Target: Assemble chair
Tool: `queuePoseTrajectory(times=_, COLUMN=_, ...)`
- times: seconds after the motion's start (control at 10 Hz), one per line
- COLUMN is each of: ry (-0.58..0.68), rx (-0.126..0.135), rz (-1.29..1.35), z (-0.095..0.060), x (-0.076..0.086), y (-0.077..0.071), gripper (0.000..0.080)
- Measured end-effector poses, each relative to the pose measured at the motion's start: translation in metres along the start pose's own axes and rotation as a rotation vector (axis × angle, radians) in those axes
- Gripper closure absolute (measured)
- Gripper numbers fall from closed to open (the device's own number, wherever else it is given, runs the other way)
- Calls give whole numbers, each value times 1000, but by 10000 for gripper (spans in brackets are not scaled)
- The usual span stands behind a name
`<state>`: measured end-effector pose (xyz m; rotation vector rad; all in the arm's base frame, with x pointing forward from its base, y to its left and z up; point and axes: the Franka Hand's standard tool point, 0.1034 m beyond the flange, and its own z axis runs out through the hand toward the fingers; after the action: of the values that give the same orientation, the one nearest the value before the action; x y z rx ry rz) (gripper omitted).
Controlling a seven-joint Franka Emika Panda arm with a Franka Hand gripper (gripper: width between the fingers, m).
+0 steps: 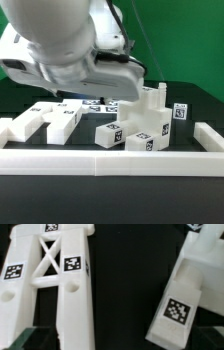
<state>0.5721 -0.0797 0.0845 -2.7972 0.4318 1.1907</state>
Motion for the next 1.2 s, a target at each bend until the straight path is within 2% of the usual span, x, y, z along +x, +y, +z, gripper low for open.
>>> queuePoseTrajectory(times=0.1, ry=75, rx=8, rz=-13, z=-10, x=4, y=-1, gripper=150)
queuePoseTrajectory(times=0.2, ry=201, rx=18, rz=-15, z=-17, x=13, y=-5, gripper=150)
queuePoseTrajectory(times=0.3, ry=314, rx=28, rz=-16, z=-20, x=14, y=-8, gripper=150)
queuePoseTrajectory(times=0.4, ry=349, rx=36, rz=-14, z=-17, x=10, y=-8, gripper=150)
queuePoseTrajectory(times=0.5, ry=451, rx=38, rz=-23, z=-24, x=18, y=-8, gripper=150)
queuePoseTrajectory(times=0.6, ry=537, rx=39, rz=-50, z=-27, x=17, y=-5, gripper=150)
queuePoseTrajectory(times=0.8, ry=677, rx=38, rz=-68, z=-26, x=13, y=7, gripper=150)
queuePoseTrajectory(times=0.9, ry=686, rx=38, rz=-74, z=-18, x=7, y=13, gripper=150)
queuePoseTrajectory(times=1.2, ry=763, rx=4, rz=-110, z=0, x=8, y=30, gripper=150)
